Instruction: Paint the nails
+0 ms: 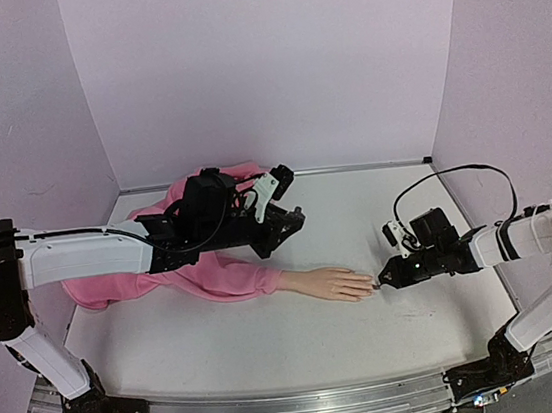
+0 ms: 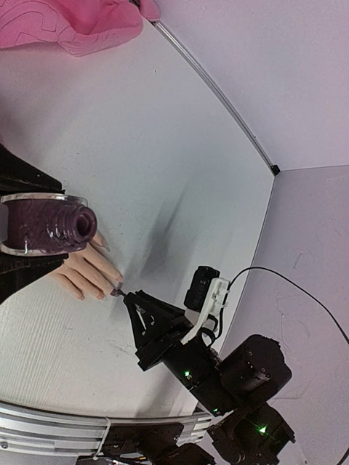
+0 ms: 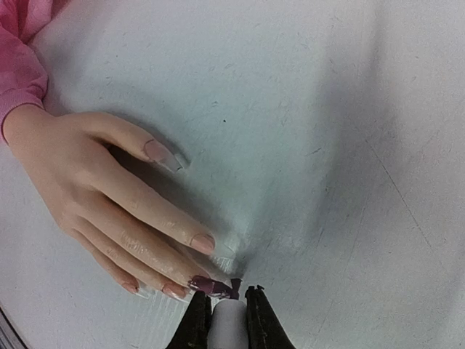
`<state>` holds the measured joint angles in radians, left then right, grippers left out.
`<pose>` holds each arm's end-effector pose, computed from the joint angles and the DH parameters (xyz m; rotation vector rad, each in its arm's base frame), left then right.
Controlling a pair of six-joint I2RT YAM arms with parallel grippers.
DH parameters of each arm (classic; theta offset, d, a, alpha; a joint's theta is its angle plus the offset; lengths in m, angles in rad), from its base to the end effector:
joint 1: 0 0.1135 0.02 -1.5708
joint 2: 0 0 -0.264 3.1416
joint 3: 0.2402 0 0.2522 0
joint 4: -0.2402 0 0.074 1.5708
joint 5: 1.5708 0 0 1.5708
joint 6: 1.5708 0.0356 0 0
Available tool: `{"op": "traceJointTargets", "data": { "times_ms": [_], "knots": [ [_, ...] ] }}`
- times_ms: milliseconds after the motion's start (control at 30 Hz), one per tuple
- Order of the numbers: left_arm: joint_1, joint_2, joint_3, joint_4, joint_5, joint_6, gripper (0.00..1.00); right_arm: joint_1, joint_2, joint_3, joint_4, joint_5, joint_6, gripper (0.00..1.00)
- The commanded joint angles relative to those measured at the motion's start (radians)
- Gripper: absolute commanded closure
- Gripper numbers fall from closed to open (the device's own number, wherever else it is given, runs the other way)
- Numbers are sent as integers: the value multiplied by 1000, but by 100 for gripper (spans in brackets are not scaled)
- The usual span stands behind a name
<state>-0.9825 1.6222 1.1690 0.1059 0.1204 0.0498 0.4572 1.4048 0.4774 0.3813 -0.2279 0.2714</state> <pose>0.2089 -0.3209 0.2866 1.0527 1.6850 -0.7330 0.2335 0.1238 0.1574 -0.3405 2.1484 0.6671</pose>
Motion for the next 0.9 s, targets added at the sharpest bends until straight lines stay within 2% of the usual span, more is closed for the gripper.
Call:
{"op": "traceJointTargets", "data": {
  "times_ms": [0, 400, 867],
  "knots": [
    [4, -44, 16, 54, -3, -5, 100, 5, -8, 23, -31, 16, 10, 100],
    [4, -51, 8, 55, -4, -9, 100, 7, -118, -16, -40, -21, 6, 100],
    [5, -50, 9, 55, -1, -16, 100, 10, -42, 2, 4, -79, -17, 100]
  ]
}}
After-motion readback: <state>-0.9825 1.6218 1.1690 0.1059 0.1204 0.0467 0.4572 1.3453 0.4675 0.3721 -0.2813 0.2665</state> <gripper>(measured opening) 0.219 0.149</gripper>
